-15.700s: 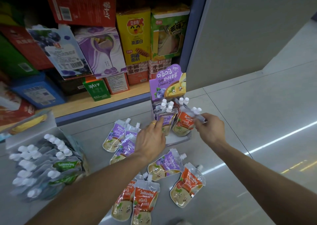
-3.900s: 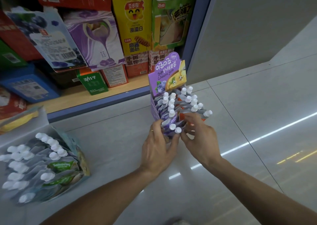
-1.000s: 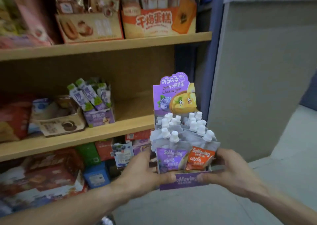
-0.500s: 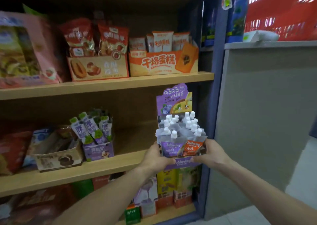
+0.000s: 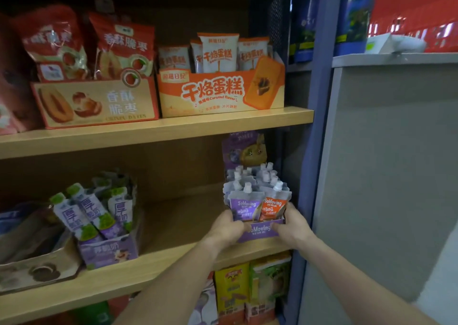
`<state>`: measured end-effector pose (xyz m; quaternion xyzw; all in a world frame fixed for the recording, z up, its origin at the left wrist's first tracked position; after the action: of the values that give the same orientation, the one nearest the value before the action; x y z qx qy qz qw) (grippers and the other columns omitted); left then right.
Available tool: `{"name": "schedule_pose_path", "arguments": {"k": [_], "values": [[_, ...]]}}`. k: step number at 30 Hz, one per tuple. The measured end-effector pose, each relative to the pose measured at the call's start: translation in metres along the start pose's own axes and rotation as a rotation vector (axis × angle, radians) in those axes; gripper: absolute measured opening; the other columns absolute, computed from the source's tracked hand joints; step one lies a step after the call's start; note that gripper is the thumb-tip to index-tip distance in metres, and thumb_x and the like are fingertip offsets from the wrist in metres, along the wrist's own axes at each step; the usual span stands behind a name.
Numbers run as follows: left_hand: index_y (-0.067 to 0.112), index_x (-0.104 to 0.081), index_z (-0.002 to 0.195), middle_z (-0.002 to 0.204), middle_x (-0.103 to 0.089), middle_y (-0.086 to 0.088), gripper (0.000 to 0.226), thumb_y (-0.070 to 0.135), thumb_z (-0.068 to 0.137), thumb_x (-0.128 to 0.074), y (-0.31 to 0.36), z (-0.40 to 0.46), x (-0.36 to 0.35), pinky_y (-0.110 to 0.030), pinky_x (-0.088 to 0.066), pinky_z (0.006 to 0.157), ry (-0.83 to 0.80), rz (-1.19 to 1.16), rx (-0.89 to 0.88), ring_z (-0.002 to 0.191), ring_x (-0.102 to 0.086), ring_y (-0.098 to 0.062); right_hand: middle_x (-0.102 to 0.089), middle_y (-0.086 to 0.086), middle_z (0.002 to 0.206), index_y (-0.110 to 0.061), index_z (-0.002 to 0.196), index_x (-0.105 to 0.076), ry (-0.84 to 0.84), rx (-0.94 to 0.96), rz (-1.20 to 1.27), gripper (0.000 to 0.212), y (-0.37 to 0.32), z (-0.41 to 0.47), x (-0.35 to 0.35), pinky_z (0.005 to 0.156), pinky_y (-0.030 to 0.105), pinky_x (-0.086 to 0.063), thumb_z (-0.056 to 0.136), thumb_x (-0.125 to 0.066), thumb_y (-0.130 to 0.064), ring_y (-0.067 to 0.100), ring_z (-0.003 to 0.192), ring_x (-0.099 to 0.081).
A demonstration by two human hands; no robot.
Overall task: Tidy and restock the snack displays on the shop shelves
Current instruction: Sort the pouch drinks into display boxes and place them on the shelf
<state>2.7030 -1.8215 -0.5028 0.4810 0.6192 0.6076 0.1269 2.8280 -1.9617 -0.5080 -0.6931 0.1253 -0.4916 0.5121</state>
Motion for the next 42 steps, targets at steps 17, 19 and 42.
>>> {"name": "schedule_pose_path", "arguments": {"k": [17, 19, 42], "values": [[0.024, -0.052, 0.143, 0.143, -0.059, -0.011, 0.082, 0.083, 0.093, -0.021, 0.01, 0.02, 0.0, -0.039, -0.041, 0.111, 0.04, 0.31, 0.008, 0.131, -0.055, -0.031, -0.064, -0.006, 0.091, -0.02, 0.117, -0.044, 0.062, -0.048, 0.178, 0.016, -0.02, 0.022, -0.004, 0.071, 0.028, -0.052, 0.105, -0.049, -0.029, 0.008, 0.077, -0.064], [0.021, -0.056, 0.138, 0.136, -0.063, -0.011, 0.084, 0.085, 0.091, -0.027, 0.006, 0.02, 0.0, -0.04, -0.045, 0.107, 0.067, 0.265, -0.006, 0.125, -0.059, -0.031, -0.067, -0.002, 0.099, -0.018, 0.117, -0.046, 0.081, -0.066, 0.197, 0.021, -0.017, 0.019, -0.005, 0.08, 0.035, -0.054, 0.104, -0.052, -0.033, 0.014, 0.086, -0.066], [0.013, -0.029, 0.159, 0.16, -0.038, -0.012, 0.102, 0.079, 0.082, -0.033, -0.259, -0.251, 0.131, -0.047, -0.028, 0.12, 0.434, 0.773, -0.016, 0.147, -0.034, -0.031, -0.058, -0.008, 0.138, -0.029, 0.14, -0.054, -0.442, 0.558, -0.163, 0.058, -0.026, -0.237, -0.225, 0.101, 0.028, -0.045, 0.087, -0.076, -0.041, 0.011, 0.126, -0.055]]}}
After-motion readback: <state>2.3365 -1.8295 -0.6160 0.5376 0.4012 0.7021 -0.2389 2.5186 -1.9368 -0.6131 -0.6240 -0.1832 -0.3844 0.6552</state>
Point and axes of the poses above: each hand's wrist, its own z-axis towards the middle knuckle, its own x-axis out of the back of the hand, y = z × x, the point moved 3 cm from there along z, towards the middle knuckle
